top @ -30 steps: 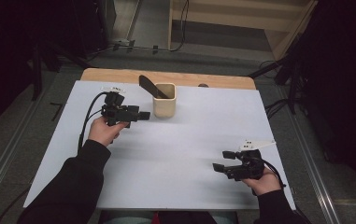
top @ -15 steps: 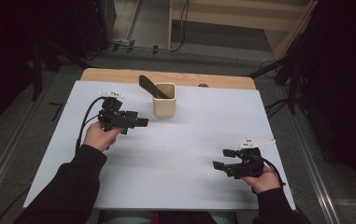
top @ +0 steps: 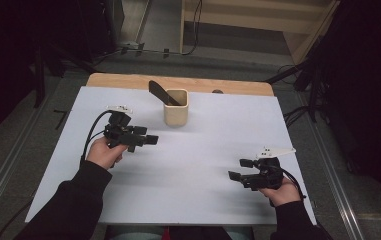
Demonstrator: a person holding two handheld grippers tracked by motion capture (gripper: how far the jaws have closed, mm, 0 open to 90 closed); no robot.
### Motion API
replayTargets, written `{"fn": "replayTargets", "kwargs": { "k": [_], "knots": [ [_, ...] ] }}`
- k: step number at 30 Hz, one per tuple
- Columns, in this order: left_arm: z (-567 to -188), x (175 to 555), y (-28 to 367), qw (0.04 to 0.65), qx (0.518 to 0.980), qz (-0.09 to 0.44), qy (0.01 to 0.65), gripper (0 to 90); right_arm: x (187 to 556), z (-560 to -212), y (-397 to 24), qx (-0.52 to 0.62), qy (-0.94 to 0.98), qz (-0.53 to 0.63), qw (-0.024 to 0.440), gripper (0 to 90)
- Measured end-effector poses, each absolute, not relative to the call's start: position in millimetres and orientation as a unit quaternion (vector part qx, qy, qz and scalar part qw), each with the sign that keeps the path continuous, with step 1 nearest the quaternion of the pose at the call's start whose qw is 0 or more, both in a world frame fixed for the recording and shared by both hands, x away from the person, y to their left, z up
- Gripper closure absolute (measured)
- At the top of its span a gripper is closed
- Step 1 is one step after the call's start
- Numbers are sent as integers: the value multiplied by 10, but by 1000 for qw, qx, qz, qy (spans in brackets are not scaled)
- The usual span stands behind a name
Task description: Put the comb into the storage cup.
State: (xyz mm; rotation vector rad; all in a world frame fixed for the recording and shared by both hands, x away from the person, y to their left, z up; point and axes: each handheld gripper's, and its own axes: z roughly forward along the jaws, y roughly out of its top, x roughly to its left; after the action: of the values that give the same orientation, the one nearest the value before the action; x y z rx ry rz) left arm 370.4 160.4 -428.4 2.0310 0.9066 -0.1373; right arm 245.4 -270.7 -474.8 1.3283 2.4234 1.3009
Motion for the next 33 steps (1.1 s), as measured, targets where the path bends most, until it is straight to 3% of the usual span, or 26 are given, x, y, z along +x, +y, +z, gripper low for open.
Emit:
{"fn": "replayTargets", "kwargs": {
  "k": [33],
  "knots": [
    [-4402,3337,1790,425,833,-48,350,239,2459,-4771,-2688,437,795,418,39,249]
  ]
}}
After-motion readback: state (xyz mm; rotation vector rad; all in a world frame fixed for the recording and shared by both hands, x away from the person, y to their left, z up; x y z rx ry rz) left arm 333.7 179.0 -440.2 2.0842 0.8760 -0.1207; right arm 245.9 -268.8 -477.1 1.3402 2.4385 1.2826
